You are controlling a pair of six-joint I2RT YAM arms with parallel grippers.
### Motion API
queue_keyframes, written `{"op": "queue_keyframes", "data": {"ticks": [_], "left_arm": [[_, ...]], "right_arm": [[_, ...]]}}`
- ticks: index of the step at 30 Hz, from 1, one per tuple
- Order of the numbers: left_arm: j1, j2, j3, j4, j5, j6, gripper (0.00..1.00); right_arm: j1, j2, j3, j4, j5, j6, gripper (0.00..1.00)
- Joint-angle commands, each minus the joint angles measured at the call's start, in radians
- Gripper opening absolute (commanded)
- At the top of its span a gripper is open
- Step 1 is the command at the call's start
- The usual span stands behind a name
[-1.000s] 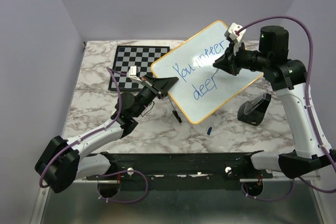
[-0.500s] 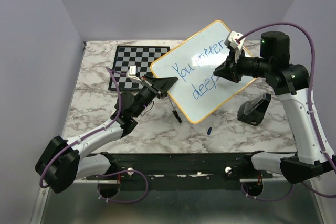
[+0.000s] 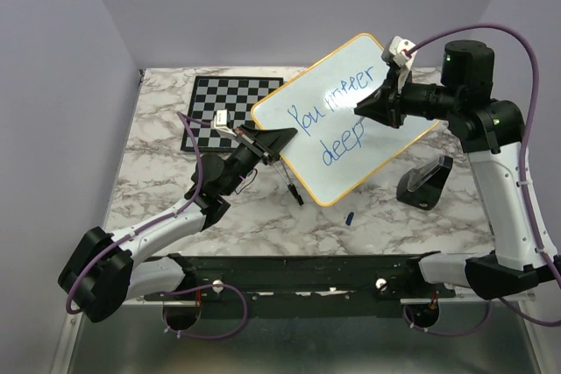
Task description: Write a sentence on the whiteboard
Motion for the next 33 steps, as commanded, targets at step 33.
{"op": "queue_keyframes", "data": {"ticks": [33], "left_arm": [[0.004, -0.041, 0.008, 0.266, 0.008, -0.064, 0.00]], "right_arm": [[-0.019, 0.016, -0.098, 0.142, 0.173, 0.042, 0.01]]}}
